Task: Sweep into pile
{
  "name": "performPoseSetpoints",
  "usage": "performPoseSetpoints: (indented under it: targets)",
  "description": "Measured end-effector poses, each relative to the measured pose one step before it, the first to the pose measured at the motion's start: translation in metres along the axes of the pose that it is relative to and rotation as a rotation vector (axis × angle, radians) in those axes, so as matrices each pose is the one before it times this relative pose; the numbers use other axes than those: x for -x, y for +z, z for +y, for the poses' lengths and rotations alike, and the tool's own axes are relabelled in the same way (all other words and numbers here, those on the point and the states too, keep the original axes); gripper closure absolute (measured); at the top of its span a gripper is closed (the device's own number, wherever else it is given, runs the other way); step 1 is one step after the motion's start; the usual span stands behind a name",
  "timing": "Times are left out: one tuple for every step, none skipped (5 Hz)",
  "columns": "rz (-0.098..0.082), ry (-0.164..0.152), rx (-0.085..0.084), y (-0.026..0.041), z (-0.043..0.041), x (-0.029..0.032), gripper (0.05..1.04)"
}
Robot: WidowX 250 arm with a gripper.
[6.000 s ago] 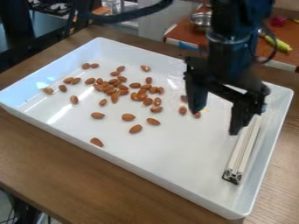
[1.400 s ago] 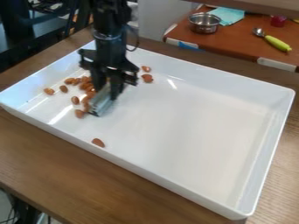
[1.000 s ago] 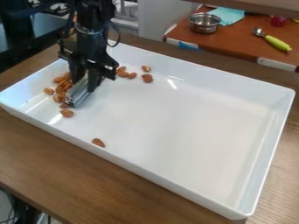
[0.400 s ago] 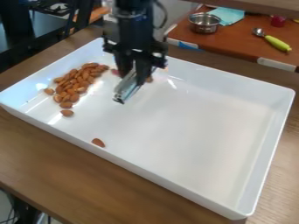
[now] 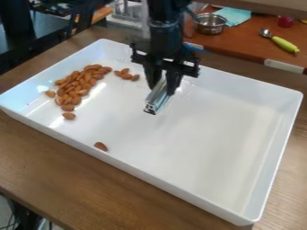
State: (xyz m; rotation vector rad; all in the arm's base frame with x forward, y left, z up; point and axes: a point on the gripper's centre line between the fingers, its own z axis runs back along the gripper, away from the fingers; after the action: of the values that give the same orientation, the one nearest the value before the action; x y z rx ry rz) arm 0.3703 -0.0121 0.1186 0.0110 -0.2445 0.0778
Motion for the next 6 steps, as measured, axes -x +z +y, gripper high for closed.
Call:
performPoseSetpoints:
  targets:
    - [0.0286, 0.0095, -0.0079, -0.01328, 0.00280, -0.00066, 0.716]
    - [0.0235, 0.0342, 0.0028, -0.00925, 0.01610, -0.00254, 0.716]
    - [-0.0055, 0.0133, 0.0007, 0.00040, 0.01356, -0.00382, 0.716]
    - [0.0036, 0.0141, 0.0047, -0.00122, 0.01150, -0.00045, 0.716]
    - [0.0059, 0.0246, 0.0022, -0.00198, 0.01672, -0.00300, 0.716]
    - [0.0055, 0.0285, 0.0040, -0.00232, 0.01180, -0.00554, 0.716]
